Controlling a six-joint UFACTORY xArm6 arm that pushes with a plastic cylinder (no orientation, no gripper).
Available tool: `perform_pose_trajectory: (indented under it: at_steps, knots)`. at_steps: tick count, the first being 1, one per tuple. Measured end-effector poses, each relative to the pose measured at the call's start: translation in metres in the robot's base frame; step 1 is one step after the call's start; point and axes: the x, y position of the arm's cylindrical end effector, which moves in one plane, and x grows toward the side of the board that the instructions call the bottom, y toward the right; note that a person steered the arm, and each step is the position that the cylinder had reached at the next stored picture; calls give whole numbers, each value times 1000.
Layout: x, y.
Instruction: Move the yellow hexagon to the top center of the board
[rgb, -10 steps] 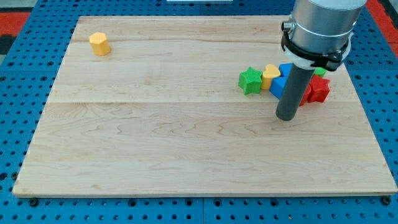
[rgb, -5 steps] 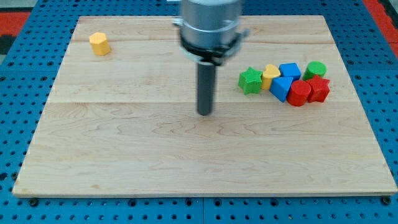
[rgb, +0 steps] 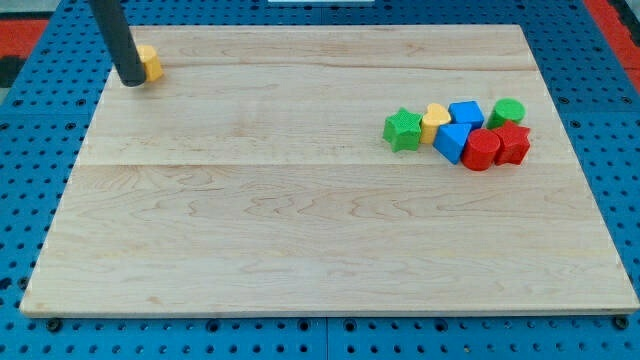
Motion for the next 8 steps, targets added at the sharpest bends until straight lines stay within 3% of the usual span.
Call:
perform_pose_trajectory:
  at_steps: [1, 2, 3, 4, 5, 6, 7, 8]
  knots:
    - [-35, 2]
    - [-37, 86]
    - [-27, 92]
    - [12, 66]
    - [-27, -12]
    - [-47, -20]
    - [-64, 13]
    - [-65, 107]
